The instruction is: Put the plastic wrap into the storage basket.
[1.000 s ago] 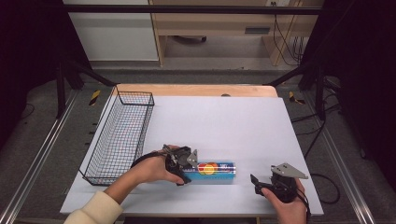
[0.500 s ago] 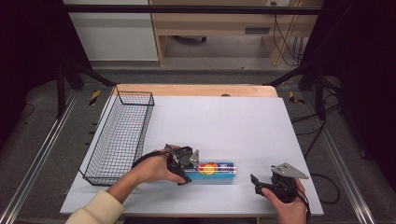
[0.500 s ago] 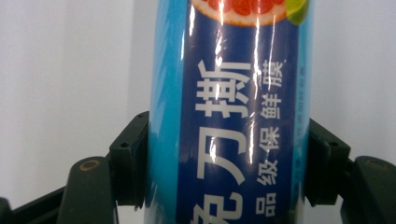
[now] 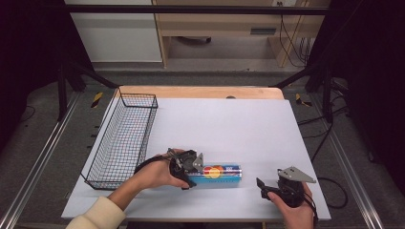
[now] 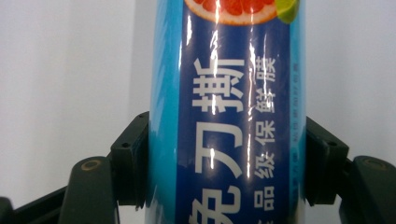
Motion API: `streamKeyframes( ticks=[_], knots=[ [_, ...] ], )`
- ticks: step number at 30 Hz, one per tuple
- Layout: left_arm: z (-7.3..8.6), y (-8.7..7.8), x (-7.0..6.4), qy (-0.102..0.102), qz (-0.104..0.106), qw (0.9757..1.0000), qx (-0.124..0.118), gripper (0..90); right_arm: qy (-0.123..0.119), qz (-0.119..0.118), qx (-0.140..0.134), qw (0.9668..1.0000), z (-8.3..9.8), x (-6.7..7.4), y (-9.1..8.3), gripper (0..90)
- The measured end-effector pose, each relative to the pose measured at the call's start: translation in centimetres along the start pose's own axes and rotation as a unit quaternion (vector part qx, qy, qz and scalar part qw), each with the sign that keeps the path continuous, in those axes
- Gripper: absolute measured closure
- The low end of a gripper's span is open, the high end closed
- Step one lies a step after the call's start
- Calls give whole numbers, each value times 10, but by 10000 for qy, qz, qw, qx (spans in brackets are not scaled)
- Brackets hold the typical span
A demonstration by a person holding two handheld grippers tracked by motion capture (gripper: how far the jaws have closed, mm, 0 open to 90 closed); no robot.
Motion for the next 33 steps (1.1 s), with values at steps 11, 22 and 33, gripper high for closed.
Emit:
streamKeyframes(
  ticks=[11,22,33],
  knots=[
    [0,-11,-2,-95,-121,9997,-179,318,31,6,3,10000,0,0,0,149],
    [-10,-37,-3,-398,-391,9961,-680,318,-9,-4,-38,10000,-1,0,0,154],
    [-25,-71,-2,-794,-796,9900,-857,319,-291,-63,-36,9995,-2,8,-2,153]
  ],
)
Point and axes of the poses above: each handheld gripper's, and its own axes: y roughly forward along the jaws, z roughly out of its underside, x roughly to its left, the point moved 1 cm from there along y, roughly forward along the jaws, and after that the axes turned 9 degrees about y, right-handed, at the moved point
